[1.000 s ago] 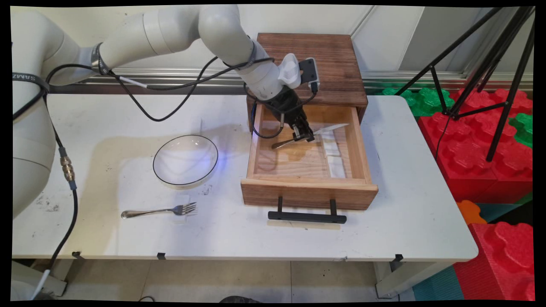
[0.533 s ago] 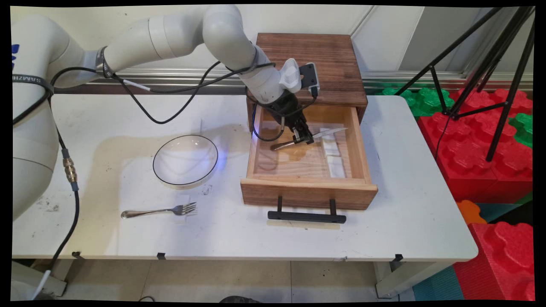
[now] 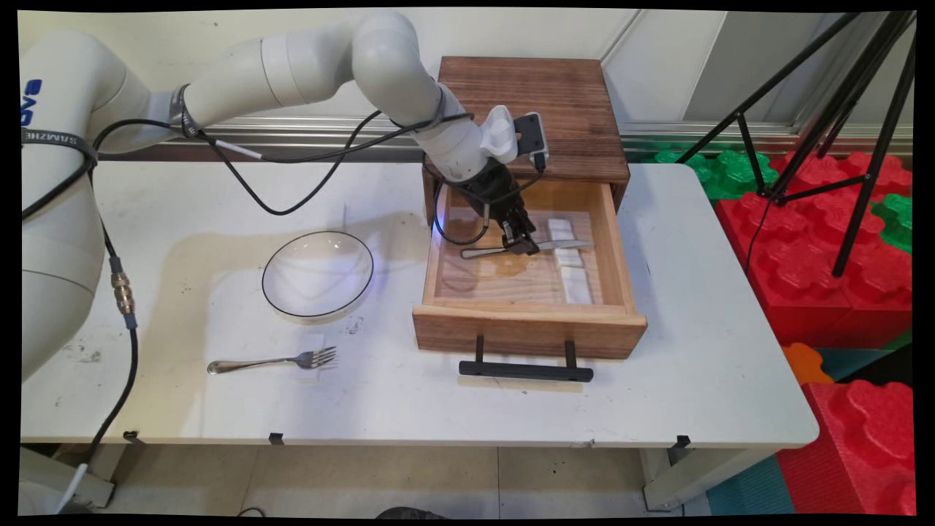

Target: Place the picked object into the drawer

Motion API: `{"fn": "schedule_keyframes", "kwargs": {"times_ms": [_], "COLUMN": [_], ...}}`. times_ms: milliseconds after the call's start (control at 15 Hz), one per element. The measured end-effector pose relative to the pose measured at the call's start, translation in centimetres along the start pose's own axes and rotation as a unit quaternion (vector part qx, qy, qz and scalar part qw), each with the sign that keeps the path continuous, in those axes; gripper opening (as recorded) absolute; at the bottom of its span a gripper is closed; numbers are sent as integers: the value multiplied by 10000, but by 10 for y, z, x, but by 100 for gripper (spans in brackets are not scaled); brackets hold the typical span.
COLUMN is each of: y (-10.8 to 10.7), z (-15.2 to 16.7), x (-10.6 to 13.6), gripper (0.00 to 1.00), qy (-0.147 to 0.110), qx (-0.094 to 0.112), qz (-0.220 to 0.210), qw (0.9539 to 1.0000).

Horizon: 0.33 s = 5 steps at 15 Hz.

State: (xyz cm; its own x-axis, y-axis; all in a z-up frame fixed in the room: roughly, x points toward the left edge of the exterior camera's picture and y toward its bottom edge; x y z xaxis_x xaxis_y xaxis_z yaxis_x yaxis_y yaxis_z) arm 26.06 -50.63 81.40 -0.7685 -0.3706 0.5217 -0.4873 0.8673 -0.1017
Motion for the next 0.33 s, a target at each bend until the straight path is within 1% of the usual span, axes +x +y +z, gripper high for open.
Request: {"fn": "schedule_keyframes", "kwargs": {"times_ms": [333], "y": [-3], "z": [0], "x": [-1], "gripper": [100], "qy": [63], "qx": [89], "qz": [-18], "qw": [9999]}}
